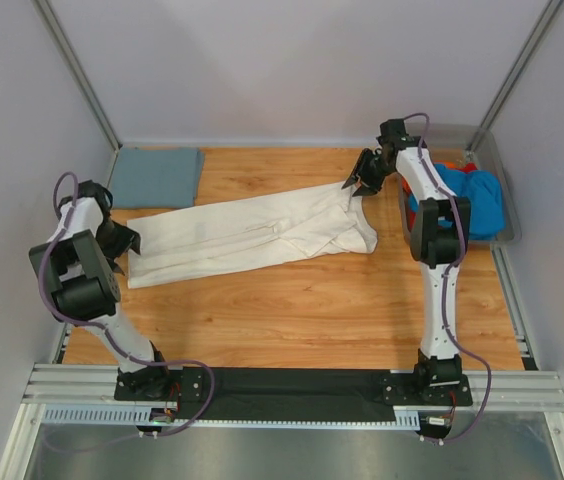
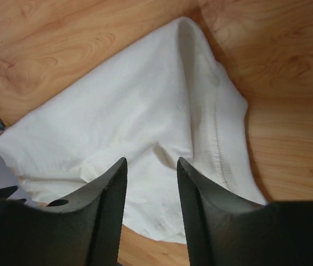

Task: Fold and stack the t-shirts
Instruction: Fold the tshirt

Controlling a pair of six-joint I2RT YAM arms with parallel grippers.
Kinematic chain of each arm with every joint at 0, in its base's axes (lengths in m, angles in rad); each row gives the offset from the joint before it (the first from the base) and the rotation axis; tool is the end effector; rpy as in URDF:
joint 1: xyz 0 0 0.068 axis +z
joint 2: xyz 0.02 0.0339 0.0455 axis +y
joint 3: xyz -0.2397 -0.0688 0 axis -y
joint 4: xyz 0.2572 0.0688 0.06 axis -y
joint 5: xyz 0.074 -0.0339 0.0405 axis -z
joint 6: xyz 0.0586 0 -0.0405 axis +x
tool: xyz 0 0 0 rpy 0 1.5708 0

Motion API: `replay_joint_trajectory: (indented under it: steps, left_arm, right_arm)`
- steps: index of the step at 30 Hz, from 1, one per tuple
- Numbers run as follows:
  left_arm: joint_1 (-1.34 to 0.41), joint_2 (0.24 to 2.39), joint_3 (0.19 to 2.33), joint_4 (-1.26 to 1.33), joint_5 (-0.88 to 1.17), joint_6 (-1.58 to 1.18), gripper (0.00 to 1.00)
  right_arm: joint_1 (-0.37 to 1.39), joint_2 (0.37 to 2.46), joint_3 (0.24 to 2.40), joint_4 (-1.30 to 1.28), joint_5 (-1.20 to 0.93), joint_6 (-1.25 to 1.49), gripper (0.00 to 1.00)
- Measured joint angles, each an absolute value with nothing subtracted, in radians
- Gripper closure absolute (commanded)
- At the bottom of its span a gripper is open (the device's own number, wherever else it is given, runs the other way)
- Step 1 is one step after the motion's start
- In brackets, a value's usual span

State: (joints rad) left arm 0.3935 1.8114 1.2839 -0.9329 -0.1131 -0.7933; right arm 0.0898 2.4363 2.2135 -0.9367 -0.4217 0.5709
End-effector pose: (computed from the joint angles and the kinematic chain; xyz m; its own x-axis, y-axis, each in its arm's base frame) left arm 0.3153 0.1381 0.1373 -0.3642 -0.9179 -0.1572 -0.9295 0.3688 0.0002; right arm 0.5133 0.0703 0.1537 -0.9004 0.4140 -0.1337 0.2873 0.7967 0.5317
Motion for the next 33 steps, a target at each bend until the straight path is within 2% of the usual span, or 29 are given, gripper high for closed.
replay_joint_trajectory:
  steps: [4,7,8,11,15,16,17,18,20,24,26,33]
  left_arm:
    - [0.391,1.661,1.245,-0.913,-0.111,-0.738,0.25]
    - [0.369,1.478,1.156,-0.857,-0.065,-0.684,0.28]
    - [0.356,1.422,1.120,-0.835,-0.037,-0.670,0.35]
    - [0.316,1.321,1.005,-0.757,0.088,-0.646,0.43]
    - [0.284,1.366,0.874,-0.635,0.270,-0.641,0.49]
    - [0.278,1.399,0.867,-0.617,0.304,-0.639,0.53]
    - [0.273,1.423,0.867,-0.612,0.311,-0.639,0.55]
    - [0.268,1.454,0.868,-0.595,0.324,-0.636,0.56]
    - [0.263,1.494,0.873,-0.566,0.339,-0.636,0.58]
    - [0.261,1.533,0.892,-0.536,0.332,-0.634,0.65]
    - [0.261,1.551,0.906,-0.530,0.319,-0.635,0.70]
    - [0.262,1.561,0.908,-0.568,0.233,-0.636,0.78]
  right_arm:
    - [0.096,2.399,2.227,-0.958,-0.372,0.524,0.49]
    - [0.119,2.287,2.117,-0.945,-0.358,0.500,0.47]
    - [0.137,2.239,2.062,-0.930,-0.358,0.496,0.47]
    - [0.230,2.129,1.944,-0.897,-0.361,0.497,0.47]
    - [0.421,2.093,1.889,-0.823,-0.361,0.503,0.58]
    - [0.470,2.102,1.889,-0.809,-0.360,0.504,0.65]
    - [0.515,2.109,1.890,-0.797,-0.361,0.504,0.65]
    - [0.560,2.124,1.896,-0.794,-0.358,0.507,0.74]
    - [0.627,2.154,1.906,-0.783,-0.358,0.504,0.85]
    - [0.693,2.207,1.907,-0.769,-0.347,0.508,0.90]
    - [0.699,2.226,1.907,-0.763,-0.345,0.509,0.91]
    - [0.688,2.271,1.919,-0.761,-0.346,0.517,0.91]
